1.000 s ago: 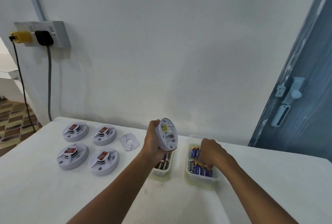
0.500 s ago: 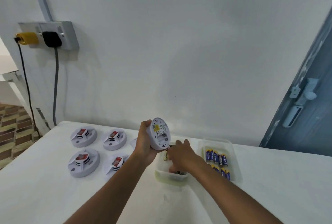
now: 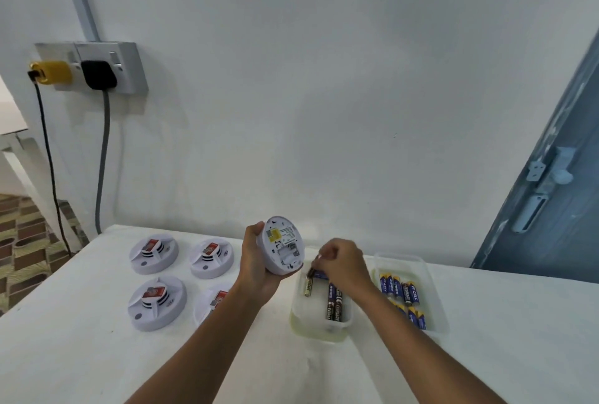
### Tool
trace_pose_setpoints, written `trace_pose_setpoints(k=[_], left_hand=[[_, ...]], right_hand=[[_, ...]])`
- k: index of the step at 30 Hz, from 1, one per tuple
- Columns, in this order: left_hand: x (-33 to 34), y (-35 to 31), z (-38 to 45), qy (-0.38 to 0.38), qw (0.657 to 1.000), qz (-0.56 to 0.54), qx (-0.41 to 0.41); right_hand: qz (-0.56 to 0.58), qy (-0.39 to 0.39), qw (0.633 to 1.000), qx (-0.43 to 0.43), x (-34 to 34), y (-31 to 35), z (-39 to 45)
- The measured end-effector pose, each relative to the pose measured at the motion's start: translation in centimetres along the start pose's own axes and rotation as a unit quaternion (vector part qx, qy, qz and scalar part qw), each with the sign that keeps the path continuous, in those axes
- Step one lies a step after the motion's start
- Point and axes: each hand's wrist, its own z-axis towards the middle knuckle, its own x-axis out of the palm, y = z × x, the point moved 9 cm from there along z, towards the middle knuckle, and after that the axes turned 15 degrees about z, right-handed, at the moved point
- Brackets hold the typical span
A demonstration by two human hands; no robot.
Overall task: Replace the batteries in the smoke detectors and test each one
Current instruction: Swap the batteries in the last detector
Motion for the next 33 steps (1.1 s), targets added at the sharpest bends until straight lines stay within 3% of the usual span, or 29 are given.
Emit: trace_pose_setpoints(k=[4, 6, 10, 14, 17, 23, 28, 30, 33], left_hand=[[0.0, -0.4, -0.3, 0.000, 1.000, -0.019, 0.003], [0.4, -0.4, -0.6, 0.006, 1.000, -0.026, 0.003], [1.4, -0.5, -1.1, 0.020, 0.999, -0.045, 0.006], [1.8, -1.0, -1.4, 0.022, 0.998, -0.060, 0.020], [2.0, -1.4, -1.5, 0.024, 0.996, -0.077, 0.032], [2.7, -1.9, -1.8, 0.046, 0.993, -0.093, 0.047], [2.5, -2.1, -1.7, 0.040, 0.995, -0.081, 0.049], [2.3, -2.0, -1.6, 0.035, 0.995, -0.076, 0.048], [1.9, -1.9, -1.4, 0.023, 0.998, -0.044, 0.046]], right_hand=[[0.301, -0.030, 0.952, 0.056, -0.8, 0.3, -0.4], [0.355, -0.012, 0.932, 0.070, 0.0, 0.3, -0.7], [0.366, 0.005, 0.930, 0.038, 1.2, 1.2, -1.3], [0.280, -0.024, 0.959, -0.039, 0.9, 2.2, -1.6], [0.193, -0.054, 0.969, -0.143, 0.9, 3.1, -2.4], [0.075, -0.074, 0.946, -0.308, 1.4, 5.3, -4.9], [-0.120, -0.070, 0.898, -0.417, 2.1, 7.1, -6.1], [-0.169, -0.045, 0.880, -0.441, 2.5, 7.3, -6.0], [-0.169, 0.023, 0.892, -0.419, 2.8, 6.6, -5.2]])
